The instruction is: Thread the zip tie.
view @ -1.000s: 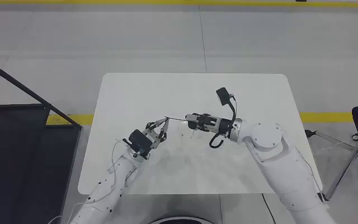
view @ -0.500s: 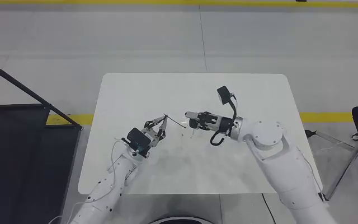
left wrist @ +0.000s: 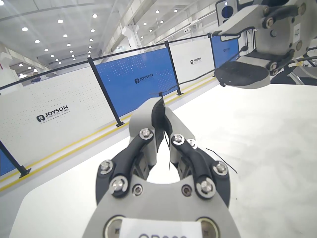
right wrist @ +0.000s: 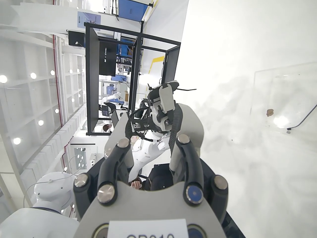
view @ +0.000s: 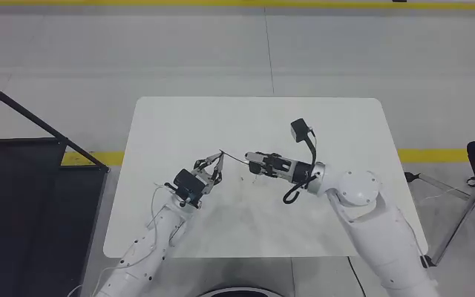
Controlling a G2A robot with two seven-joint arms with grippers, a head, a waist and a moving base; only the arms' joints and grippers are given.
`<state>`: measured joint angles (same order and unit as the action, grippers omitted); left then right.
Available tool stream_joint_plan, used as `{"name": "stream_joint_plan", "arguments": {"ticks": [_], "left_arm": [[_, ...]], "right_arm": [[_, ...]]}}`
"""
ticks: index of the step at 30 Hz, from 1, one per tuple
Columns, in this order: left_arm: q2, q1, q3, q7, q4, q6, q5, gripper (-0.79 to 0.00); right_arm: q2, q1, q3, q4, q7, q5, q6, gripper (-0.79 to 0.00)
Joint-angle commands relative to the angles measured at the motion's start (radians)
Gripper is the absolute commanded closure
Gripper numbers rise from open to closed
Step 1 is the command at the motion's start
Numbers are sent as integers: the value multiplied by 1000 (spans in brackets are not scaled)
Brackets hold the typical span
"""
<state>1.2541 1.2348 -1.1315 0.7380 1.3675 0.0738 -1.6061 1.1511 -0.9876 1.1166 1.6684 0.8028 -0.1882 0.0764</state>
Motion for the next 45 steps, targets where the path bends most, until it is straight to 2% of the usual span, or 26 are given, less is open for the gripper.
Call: {"name": "stream_joint_plan", "arguments": {"ticks": [1,6,8,14,24,28,30,32,45], "left_arm": [[1,-1,2,-2,-1,-1,1,0],[4,-2,8,-4,-4,-6,-8,0],[5,-2,9,-4,-5,-7,-10,0],[8,-4,15,-3,-10,-7,-19,0],[12,-5,14,-2,-16,-6,-21,0],[13,-5,14,-2,-16,-4,-22,0],[14,-5,14,0,-17,-3,-24,0],[14,-6,14,1,-18,-3,-26,0],[16,-10,21,17,-23,17,-61,0]], "right_arm": [[0,-7,-2,9,-6,12,-1,-360],[1,-14,-14,23,-32,38,7,-332],[2,-14,-18,26,-41,47,10,-259],[5,-8,-32,23,-49,57,19,-148],[8,-2,-43,20,-45,71,24,-148],[9,0,-44,19,-45,75,26,-120],[10,1,-45,18,-46,76,27,-92],[10,2,-45,16,-45,75,28,0],[13,14,-53,8,-38,87,44,0]]}}
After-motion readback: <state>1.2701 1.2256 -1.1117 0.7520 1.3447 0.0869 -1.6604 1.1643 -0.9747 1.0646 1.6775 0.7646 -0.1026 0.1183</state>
